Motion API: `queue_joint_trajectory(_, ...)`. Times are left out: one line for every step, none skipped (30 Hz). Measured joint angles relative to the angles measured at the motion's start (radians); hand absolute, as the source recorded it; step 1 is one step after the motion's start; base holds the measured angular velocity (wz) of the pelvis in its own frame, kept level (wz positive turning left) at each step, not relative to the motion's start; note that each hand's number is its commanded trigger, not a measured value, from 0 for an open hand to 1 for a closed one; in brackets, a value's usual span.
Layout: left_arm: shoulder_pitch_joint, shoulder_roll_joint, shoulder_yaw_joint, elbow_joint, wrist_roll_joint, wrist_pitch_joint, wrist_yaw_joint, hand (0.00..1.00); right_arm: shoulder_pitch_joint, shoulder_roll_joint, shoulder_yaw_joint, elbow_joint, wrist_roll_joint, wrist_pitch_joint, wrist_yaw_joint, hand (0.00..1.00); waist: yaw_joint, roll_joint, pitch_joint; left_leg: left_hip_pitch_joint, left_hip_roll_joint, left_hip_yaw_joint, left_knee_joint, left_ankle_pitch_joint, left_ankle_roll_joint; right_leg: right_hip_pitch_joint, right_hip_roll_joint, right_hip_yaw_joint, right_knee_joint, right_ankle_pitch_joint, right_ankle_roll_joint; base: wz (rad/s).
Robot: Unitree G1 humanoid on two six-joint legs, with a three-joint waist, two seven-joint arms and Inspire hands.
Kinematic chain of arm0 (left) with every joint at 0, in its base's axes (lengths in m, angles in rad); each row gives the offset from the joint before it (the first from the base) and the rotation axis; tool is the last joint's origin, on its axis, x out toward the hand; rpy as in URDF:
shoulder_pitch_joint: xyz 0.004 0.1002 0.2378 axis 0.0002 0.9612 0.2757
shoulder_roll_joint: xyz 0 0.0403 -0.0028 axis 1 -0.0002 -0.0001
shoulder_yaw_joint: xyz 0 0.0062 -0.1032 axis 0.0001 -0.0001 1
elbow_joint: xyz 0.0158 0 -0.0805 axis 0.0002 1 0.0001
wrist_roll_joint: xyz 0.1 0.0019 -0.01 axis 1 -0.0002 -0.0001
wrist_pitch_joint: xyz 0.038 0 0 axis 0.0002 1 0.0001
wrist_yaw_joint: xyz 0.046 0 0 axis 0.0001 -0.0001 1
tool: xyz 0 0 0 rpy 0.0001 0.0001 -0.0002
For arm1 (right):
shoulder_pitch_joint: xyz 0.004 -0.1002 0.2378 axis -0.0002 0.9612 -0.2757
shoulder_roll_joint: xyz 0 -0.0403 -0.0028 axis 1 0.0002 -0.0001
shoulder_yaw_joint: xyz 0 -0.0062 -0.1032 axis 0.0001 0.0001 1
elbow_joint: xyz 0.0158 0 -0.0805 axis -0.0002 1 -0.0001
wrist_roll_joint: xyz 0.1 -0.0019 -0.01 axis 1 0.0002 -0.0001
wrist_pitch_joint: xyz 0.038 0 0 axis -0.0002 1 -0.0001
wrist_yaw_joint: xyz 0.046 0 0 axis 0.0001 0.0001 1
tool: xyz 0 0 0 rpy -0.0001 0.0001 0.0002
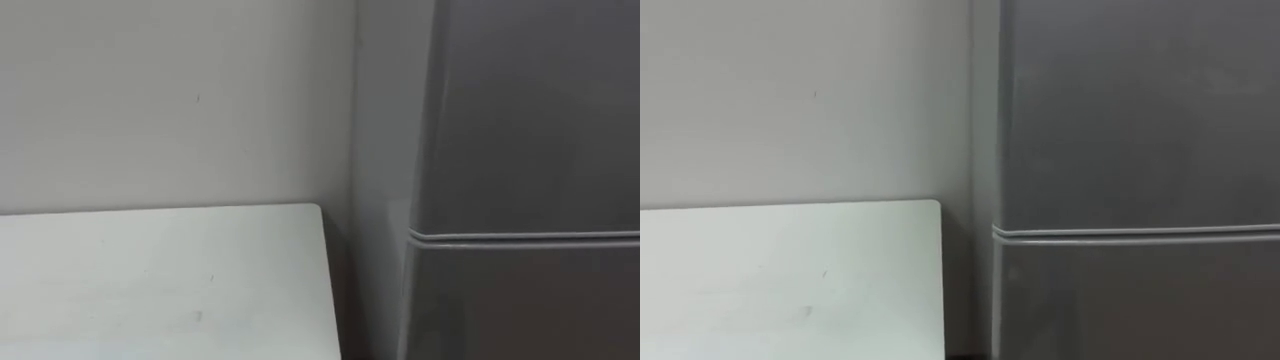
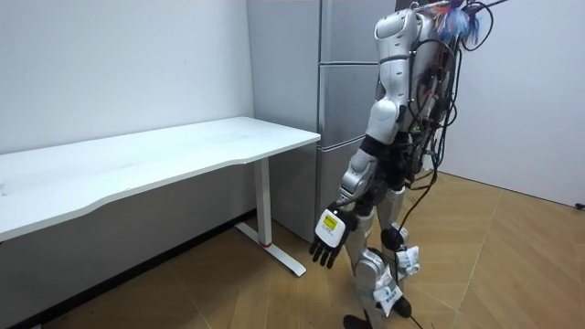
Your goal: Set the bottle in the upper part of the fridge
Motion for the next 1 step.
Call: queue_joint_trajectory(0.000, 0.001, 0.000, 0.001, 0.012, 0.002, 0.000, 0.00, 0.001, -0.001, 0.000, 0.005, 0.000, 0.000, 0.006, 0.00, 0.000, 0.000, 0.0002, 0.000, 0.000, 0.000, 0.000, 0.000, 0.000, 0.001, 0.000, 0.000, -0.006, 0.000, 0.000, 0.00)
